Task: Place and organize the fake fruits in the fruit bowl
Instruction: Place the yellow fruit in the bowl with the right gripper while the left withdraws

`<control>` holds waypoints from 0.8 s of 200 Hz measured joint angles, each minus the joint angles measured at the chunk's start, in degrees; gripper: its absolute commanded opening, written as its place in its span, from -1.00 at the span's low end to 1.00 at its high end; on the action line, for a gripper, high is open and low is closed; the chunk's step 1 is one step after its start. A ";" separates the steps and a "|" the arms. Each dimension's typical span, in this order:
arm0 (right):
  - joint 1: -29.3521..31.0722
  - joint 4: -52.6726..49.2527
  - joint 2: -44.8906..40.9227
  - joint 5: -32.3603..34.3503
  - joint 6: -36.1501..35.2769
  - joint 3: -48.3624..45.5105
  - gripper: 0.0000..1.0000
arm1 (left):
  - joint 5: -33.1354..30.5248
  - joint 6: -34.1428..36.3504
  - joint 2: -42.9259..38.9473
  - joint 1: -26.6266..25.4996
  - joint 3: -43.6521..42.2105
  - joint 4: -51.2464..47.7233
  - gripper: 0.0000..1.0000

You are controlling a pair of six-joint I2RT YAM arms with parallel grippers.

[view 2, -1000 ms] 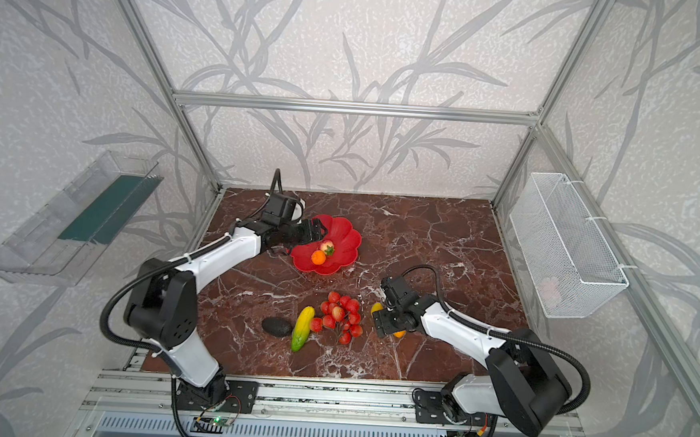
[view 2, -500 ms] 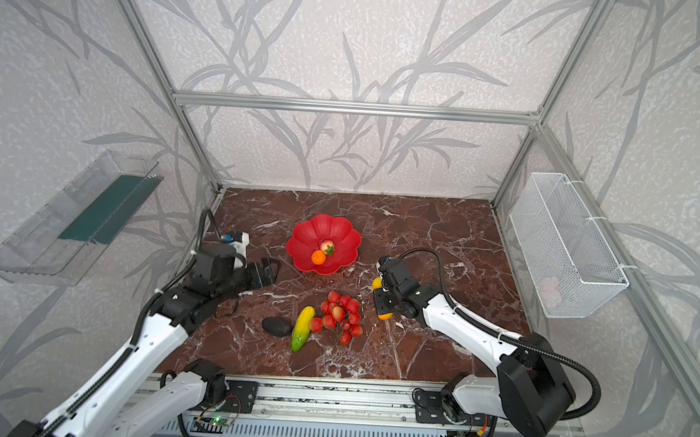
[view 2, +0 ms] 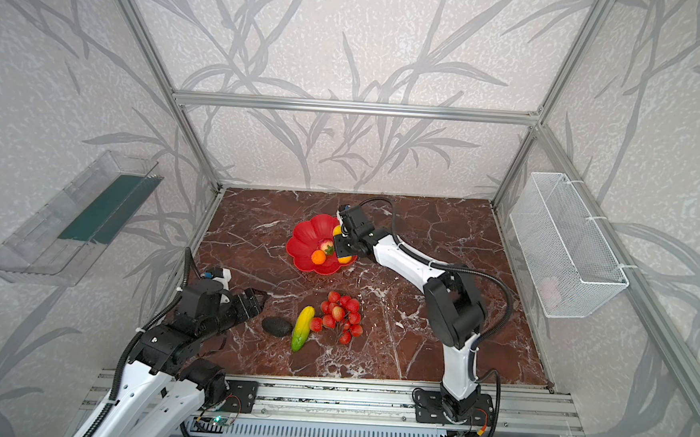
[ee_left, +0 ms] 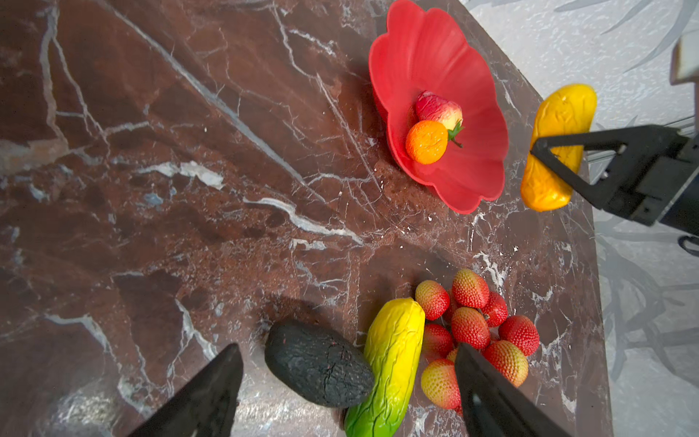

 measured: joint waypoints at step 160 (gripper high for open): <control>-2.82 -2.43 7.08 -1.07 0.87 7.28 0.68 | -0.24 -11.13 -2.47 -11.63 -6.54 -1.33 0.69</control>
